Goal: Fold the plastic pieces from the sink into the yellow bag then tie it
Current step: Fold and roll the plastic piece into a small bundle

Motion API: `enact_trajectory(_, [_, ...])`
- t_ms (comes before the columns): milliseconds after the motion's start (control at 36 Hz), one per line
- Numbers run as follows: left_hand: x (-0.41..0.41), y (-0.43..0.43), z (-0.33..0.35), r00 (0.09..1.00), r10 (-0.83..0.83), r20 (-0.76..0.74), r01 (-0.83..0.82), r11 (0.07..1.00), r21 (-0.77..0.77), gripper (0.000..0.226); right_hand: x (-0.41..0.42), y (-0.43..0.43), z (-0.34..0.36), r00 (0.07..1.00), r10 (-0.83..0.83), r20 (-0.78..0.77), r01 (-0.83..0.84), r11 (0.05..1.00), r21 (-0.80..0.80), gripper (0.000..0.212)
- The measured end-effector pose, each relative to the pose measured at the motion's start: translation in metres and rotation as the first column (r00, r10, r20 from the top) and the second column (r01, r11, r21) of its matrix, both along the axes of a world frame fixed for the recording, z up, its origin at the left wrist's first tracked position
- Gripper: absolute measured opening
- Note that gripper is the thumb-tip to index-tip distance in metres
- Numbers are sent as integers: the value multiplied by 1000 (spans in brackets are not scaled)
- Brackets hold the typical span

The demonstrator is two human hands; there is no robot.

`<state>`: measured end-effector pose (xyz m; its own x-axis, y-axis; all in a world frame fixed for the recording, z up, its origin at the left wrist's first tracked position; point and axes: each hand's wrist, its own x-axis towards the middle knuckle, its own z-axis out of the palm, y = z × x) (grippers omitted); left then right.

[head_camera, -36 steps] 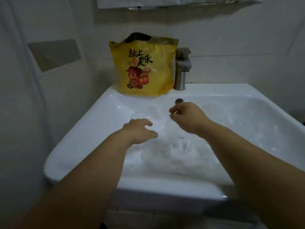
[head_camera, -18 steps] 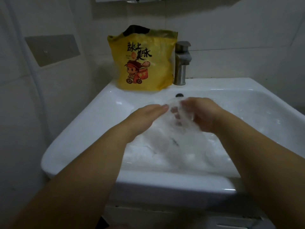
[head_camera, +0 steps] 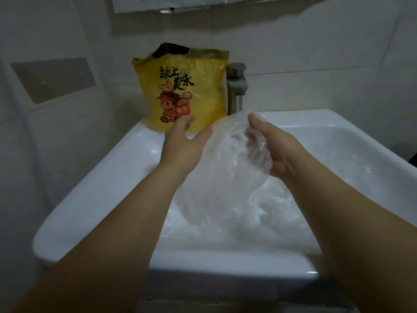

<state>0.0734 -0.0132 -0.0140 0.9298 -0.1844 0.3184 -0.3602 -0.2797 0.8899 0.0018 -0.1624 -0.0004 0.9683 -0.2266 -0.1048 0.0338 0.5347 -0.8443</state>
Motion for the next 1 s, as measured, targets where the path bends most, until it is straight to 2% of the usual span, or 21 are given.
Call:
enact_trajectory(56, [-7,-5,1,966,-239,-96,238,971,-25,30,4,-1,-1,1000,13,-2,-13,1000,-9,44])
enact_trajectory(111, [-11,-7,-1,874,-433,-221,438,899,-26,43,7,-3,-2,997,75,18,-75,997,-29,54])
enact_trajectory(139, [-11,-9,-4,856,-459,-238,476,879,15,48,8,-4,0,993,113,39,-112,994,-19,54])
enact_trajectory(194, [-6,-11,-7,894,-415,-166,436,892,116,47,9,-4,2,989,126,79,-128,991,27,46])
enact_trajectory(222, [-3,-12,-7,920,-370,-129,385,915,119,42,10,-4,3,990,106,99,-110,993,38,40])
enact_trajectory(306, [7,-15,-1,936,-310,-168,313,950,-11,26,16,-1,3,993,39,115,-37,999,-22,31])
enact_trajectory(389, [14,-23,1,919,-309,-243,286,950,-128,21,20,-2,-3,993,-86,77,106,949,-298,39])
enact_trajectory(444, [16,-27,-2,896,-330,-297,263,934,-243,26,20,-3,-7,980,-185,80,198,812,-549,40])
enact_trajectory(500, [13,-26,-5,841,-400,-364,261,889,-375,33,21,-1,-13,985,-159,68,165,738,-654,45])
enact_trajectory(583, [10,-21,-6,713,-578,-397,350,783,-514,36,22,3,-18,998,-61,-1,43,717,-696,49])
enact_trajectory(667, [12,-13,-5,633,-693,-346,411,679,-609,23,23,2,-18,995,-95,-13,55,674,-736,28])
enact_trajectory(722, [20,-8,-7,642,-694,-326,382,658,-649,19,25,1,-18,992,-127,-2,88,701,-708,12])
enact_trajectory(778, [25,-6,-6,672,-661,-333,308,658,-687,27,26,0,-15,991,-131,0,95,726,-681,5])
enact_trajectory(917, [29,0,-2,695,-596,-403,104,638,-763,38,25,0,-11,998,-62,-17,40,801,-597,15])
enact_trajectory(1000, [35,3,-2,705,-542,-456,-9,637,-771,34,24,-2,-12,999,-25,-41,-5,789,-614,26])
